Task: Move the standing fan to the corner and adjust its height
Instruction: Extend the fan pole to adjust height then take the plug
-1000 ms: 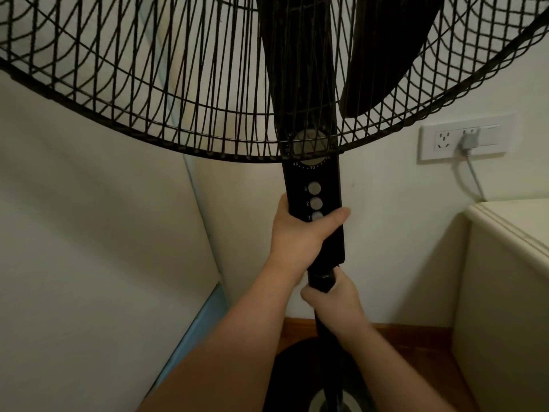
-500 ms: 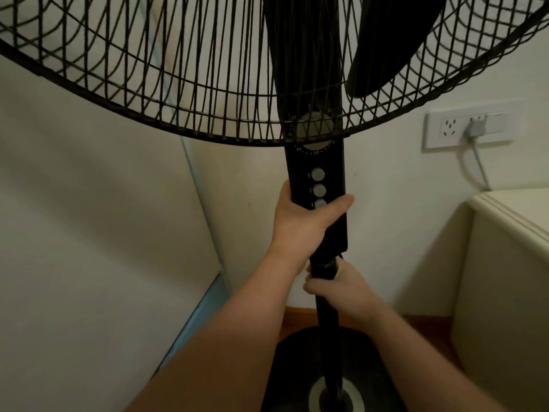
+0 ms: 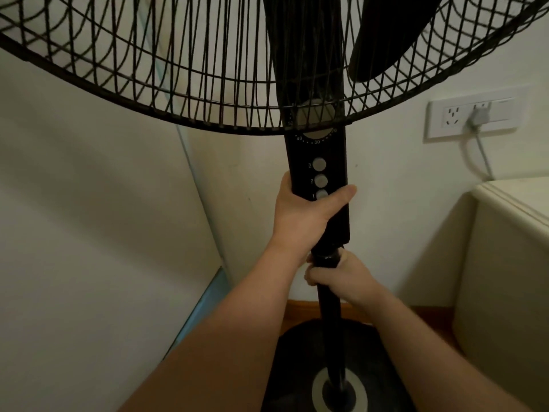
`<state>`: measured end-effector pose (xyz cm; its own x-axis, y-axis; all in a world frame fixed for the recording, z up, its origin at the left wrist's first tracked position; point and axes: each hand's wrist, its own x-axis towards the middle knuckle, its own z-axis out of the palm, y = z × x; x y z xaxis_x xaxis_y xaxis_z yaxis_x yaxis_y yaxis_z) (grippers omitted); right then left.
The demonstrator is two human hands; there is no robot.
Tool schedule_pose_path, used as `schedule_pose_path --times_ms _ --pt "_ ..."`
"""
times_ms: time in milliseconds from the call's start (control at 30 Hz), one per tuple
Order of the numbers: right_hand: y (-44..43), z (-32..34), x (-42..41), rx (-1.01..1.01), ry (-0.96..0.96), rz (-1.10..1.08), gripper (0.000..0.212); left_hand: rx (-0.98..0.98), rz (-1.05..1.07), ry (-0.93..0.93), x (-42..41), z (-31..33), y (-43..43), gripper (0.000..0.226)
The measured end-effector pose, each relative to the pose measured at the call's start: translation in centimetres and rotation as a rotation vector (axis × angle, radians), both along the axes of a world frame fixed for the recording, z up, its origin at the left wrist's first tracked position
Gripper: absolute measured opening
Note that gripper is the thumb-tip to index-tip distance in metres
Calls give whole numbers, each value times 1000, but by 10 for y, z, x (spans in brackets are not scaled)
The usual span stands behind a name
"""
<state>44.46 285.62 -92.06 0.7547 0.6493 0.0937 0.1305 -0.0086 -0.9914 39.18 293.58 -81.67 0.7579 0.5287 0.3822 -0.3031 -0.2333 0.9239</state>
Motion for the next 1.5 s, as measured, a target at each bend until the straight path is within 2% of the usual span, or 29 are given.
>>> schedule_pose_path --times_ms 100,200,267,367,400,433,500,567,633,733,767,800,867,933,1000,1033,1100,1167,1200,1300,1367,1433,1500 --pt "28 -13 -42 153 -61 -482 31 -13 -5 -11 0 0 1 56" --pt "46 -6 -54 176 -45 -739 28 -11 -7 -2 -1 -1 0 59" --pt "37 -8 -39 149 -45 -637 22 0 -6 -2 -1 0 -1 60" --pt "5 4 0 44 10 -13 18 16 11 -6 -1 1 1 61" --pt "-3 8 10 6 23 149 16 23 12 -3 -1 1 0 60" --pt "-6 10 14 -6 30 220 16 31 13 -2 -1 1 0 60" --pt "1 4 5 21 -7 75 17 26 10 4 -1 1 1 60" --pt "16 -12 -22 151 -37 -268 24 11 1 0 -1 1 0 60" --pt "34 -20 -44 235 -50 -499 34 6 -7 -4 0 1 1 61" --pt "41 -16 -43 169 -68 -679 27 9 -22 -14 1 0 1 59" --pt "37 -17 -35 146 -62 -645 25 12 -37 -5 3 -1 3 58" --pt "30 -17 -24 123 -45 -523 25 14 -43 2 4 -2 4 58" --pt "13 -4 -6 0 2 -109 21 17 -56 5 5 -3 9 58" --pt "-2 17 10 -131 99 199 23 35 -73 10 4 0 9 63" --pt "-8 33 14 -193 180 328 26 58 -80 17 1 3 8 65" --pt "-6 33 13 -214 180 312 26 63 -78 17 -1 4 8 65" --pt "-4 16 1 -197 97 110 33 52 -69 11 0 2 8 62" --pt "-5 -6 -19 -102 37 -133 40 48 -49 -7 3 0 9 60" --pt "-6 -13 -26 -50 1 -177 40 49 -40 -16 5 -1 10 58" --pt "-8 -19 -31 80 -58 -138 38 86 -8 -34 4 -3 9 53" --pt "-17 -10 -31 176 -41 -87 45 137 49 -4 1 0 4 55" --pt "-26 -1 -34 247 31 -66 48 176 77 58 -6 6 0 56" --pt "-34 6 -37 357 125 -27 39 209 81 111 -12 10 -1 50"
